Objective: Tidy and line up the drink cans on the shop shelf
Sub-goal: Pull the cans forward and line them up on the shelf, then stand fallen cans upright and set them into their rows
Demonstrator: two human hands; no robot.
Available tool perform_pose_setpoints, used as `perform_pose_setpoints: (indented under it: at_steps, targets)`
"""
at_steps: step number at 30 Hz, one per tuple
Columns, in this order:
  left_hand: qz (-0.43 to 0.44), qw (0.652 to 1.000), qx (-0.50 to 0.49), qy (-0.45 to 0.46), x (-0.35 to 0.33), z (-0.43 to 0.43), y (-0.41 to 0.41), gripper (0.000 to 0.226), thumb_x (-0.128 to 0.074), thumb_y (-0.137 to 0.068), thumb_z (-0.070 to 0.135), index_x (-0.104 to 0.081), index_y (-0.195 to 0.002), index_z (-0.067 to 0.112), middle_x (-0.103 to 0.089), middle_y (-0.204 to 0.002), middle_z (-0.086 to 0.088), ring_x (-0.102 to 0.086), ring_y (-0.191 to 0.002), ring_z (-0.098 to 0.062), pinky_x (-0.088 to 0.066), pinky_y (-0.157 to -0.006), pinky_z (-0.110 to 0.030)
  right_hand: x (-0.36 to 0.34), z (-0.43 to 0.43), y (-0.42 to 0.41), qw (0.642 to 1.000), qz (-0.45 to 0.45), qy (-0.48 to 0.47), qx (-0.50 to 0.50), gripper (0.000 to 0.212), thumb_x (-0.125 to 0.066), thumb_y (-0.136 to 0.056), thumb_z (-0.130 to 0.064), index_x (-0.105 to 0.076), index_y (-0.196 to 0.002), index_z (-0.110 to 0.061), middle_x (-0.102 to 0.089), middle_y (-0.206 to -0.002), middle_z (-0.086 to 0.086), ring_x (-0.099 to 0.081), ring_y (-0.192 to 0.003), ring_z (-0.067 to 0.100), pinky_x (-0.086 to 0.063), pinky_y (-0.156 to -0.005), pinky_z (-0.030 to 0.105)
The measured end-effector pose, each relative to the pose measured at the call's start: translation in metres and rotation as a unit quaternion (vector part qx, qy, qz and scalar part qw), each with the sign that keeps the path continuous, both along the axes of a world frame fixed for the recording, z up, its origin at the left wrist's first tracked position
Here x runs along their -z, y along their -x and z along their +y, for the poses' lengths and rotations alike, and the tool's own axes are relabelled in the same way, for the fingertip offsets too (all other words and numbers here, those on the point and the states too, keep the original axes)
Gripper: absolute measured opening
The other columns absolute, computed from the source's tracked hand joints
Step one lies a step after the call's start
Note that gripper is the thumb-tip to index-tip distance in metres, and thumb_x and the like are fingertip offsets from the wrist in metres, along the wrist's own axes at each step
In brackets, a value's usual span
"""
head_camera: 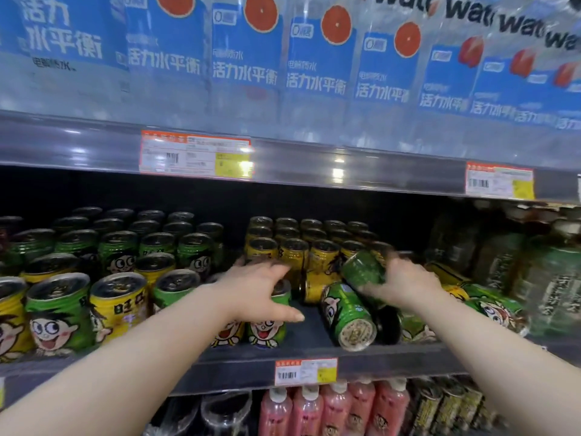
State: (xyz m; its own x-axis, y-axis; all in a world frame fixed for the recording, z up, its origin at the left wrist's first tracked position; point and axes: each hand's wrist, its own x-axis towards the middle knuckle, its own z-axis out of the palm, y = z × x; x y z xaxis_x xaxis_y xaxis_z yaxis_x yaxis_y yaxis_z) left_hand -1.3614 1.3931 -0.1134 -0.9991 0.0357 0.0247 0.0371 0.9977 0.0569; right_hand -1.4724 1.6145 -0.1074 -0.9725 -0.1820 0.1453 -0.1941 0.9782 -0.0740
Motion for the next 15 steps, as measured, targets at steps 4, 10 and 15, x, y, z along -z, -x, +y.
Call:
perform_pose_setpoints:
  at_steps: [4,10,15]
  targets:
    - [-0.007,0.999,-0.019,0.037,0.004,0.006,0.003,0.086,-0.051,-0.077,0.066,-0.012,-0.146,0.032,-0.03,-0.15,0.0,-0.032,-0.135,-0.02,-0.03,-0.106,-0.038,0.01,0.008,0.011,0.996,-0.052,0.064,-0.038,0.08,-0.063,-0.069,-0.065,-0.042,-0.129,-0.016,-0.058,-0.125,0.008,-0.057,-0.111,0.027,-0.049,-0.087,0.033]
    - [-0.013,0.998,-0.031,0.044,0.003,0.009,0.003,0.085,-0.05,-0.078,0.066,-0.012,-0.146,0.032,-0.03,-0.151,0.0,-0.03,-0.136,-0.021,-0.029,-0.107,-0.038,0.001,-0.004,0.009,0.965,-0.012,0.244,-0.094,0.086,-0.077,-0.063,-0.05,-0.035,-0.132,-0.021,-0.049,-0.129,0.01,-0.056,-0.11,0.029,-0.048,-0.087,0.032]
    - [-0.009,0.998,-0.044,0.033,0.003,0.008,0.002,0.092,-0.054,-0.076,0.065,-0.008,-0.147,0.028,-0.027,-0.152,-0.001,-0.026,-0.138,-0.02,-0.028,-0.11,-0.035,-0.011,-0.032,-0.004,0.935,-0.023,0.273,-0.223,0.082,-0.078,-0.062,-0.048,-0.039,-0.13,-0.024,-0.052,-0.129,0.003,-0.053,-0.113,0.021,-0.045,-0.089,0.027]
